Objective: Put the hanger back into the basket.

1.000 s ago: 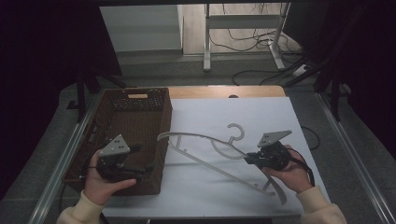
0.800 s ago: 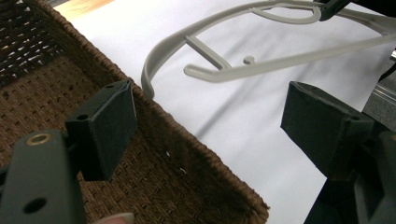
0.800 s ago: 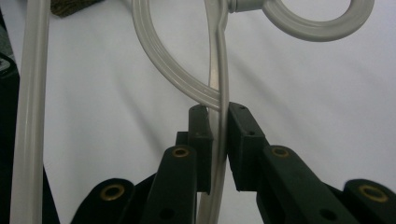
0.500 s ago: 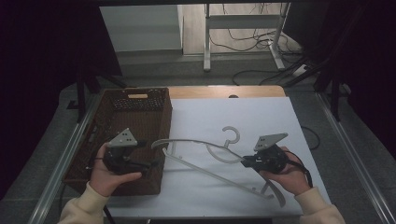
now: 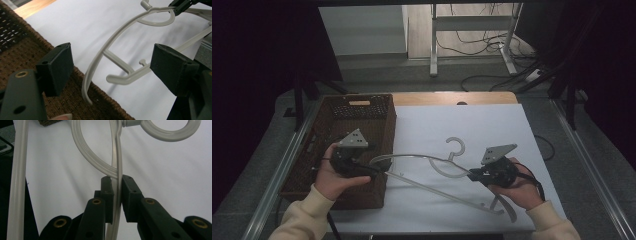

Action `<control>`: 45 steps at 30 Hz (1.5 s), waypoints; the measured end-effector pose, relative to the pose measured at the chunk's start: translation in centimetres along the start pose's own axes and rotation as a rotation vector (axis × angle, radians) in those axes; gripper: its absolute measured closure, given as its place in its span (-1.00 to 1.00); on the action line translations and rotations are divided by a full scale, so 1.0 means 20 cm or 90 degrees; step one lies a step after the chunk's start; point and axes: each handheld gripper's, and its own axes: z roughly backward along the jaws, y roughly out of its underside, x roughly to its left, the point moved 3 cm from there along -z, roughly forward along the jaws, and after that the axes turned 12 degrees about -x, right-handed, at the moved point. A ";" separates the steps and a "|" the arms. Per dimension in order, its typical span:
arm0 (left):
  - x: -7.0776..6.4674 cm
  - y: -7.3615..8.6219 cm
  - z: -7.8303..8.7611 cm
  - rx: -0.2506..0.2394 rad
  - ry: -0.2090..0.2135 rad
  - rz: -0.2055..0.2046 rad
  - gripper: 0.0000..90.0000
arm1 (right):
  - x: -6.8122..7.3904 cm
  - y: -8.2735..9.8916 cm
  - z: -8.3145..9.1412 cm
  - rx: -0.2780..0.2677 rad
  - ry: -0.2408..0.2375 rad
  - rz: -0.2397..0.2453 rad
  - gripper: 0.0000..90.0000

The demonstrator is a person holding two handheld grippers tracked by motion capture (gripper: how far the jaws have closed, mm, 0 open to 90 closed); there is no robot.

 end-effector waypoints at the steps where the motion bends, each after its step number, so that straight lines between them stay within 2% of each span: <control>1: 0.00 0.00 -0.01 0.003 0.002 -0.001 -0.58 | 0.00 0.00 0.00 0.000 -0.001 0.001 0.78; 7: 0.01 -0.02 -0.05 0.017 0.013 0.001 -0.56 | 0.02 -0.01 -0.01 0.000 -0.012 0.014 0.78; 15: 0.01 -0.04 -0.13 0.050 0.038 -0.016 -0.48 | 0.06 -0.03 -0.02 0.001 -0.031 0.030 0.78; 26: -0.04 -0.04 -0.23 0.127 0.082 -0.073 -0.25 | 0.10 -0.07 -0.03 -0.011 -0.051 0.048 0.78; 40: -0.10 -0.02 -0.31 0.206 0.110 -0.134 0.08 | 0.15 -0.11 -0.08 -0.010 -0.072 0.069 0.78; 43: -0.12 -0.02 -0.33 0.233 0.113 -0.151 0.25 | 0.16 -0.13 -0.08 -0.012 -0.076 0.073 0.78; 45: -0.13 -0.01 -0.34 0.241 0.113 -0.154 0.41 | 0.17 -0.13 -0.09 -0.013 -0.080 0.074 0.78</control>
